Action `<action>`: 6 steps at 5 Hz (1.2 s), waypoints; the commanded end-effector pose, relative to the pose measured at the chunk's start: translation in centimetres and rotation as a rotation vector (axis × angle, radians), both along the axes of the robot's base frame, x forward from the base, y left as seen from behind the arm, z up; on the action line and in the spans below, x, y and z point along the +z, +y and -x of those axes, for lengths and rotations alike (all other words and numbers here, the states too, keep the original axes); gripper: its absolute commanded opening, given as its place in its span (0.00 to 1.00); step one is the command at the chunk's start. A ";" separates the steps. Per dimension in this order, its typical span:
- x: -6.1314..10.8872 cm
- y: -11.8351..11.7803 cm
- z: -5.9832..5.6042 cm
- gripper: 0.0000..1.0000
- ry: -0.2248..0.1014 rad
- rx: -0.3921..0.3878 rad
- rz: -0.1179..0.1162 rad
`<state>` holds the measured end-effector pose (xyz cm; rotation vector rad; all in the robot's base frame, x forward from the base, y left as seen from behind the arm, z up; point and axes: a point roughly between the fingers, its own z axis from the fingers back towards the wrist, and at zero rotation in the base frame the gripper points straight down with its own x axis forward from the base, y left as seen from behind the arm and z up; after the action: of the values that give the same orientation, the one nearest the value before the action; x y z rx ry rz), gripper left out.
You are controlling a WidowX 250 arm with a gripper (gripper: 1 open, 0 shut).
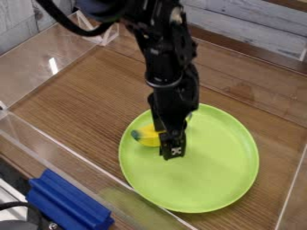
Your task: Put the banana in the green plate
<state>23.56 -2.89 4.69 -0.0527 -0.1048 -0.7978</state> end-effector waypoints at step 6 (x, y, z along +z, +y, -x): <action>-2.3 -1.4 -0.8 0.00 -0.021 -0.043 0.002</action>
<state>24.15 -3.91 2.23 -0.0515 -0.1166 -0.8276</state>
